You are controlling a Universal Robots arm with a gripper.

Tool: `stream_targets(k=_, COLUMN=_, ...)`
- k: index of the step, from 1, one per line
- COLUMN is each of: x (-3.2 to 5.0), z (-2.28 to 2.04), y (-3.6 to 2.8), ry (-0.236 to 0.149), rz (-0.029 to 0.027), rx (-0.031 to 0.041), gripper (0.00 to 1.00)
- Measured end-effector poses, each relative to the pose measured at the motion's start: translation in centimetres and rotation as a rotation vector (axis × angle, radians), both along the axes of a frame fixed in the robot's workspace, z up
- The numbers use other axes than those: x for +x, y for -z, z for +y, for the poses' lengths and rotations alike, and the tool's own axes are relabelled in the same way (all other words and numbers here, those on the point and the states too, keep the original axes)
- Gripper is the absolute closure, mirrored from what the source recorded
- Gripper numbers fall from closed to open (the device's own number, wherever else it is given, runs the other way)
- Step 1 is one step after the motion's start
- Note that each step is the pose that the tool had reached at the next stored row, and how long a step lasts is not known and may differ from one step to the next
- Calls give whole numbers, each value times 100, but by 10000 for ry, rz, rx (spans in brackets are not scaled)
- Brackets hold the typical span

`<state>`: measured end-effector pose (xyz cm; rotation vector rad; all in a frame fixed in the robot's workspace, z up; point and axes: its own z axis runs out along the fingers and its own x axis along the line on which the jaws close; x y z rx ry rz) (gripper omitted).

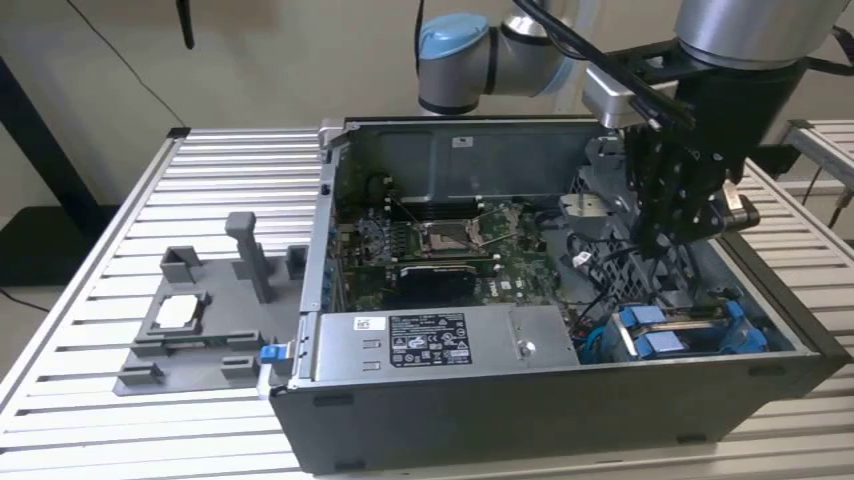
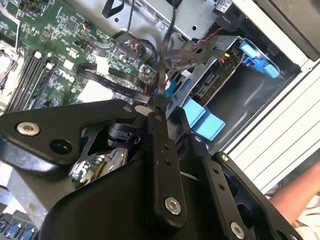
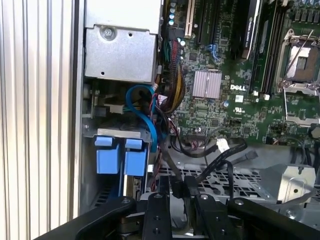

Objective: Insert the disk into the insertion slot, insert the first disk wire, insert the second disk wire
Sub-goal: 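Insert the second disk wire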

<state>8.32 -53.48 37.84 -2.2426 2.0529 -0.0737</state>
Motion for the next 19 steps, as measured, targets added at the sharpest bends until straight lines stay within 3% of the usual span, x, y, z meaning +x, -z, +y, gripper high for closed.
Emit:
stream_targets(k=3, x=-22, z=6, y=11, ry=-86, rz=-112, rx=-32, gripper=73)
stream_targets(k=6, x=-48, z=6, y=12, ry=-160, rz=-153, rx=-178, gripper=76)
stream_targets(k=7, x=-57, z=6, y=13, ry=-175, rz=-184, rx=-213, gripper=82)
stream_targets(k=9, x=-63, z=5, y=17, ry=-176, rz=-288, rx=-219, gripper=84)
stream_targets(k=10, x=-63, z=5, y=17, ry=-176, rz=-308, rx=-221, gripper=84)
stream_targets(k=14, x=-54, z=0, y=19, ry=-177, rz=-305, rx=-221, gripper=84)
stream_targets(k=19, x=78, z=-17, y=26, ry=-179, rz=-55, rx=-218, gripper=84)
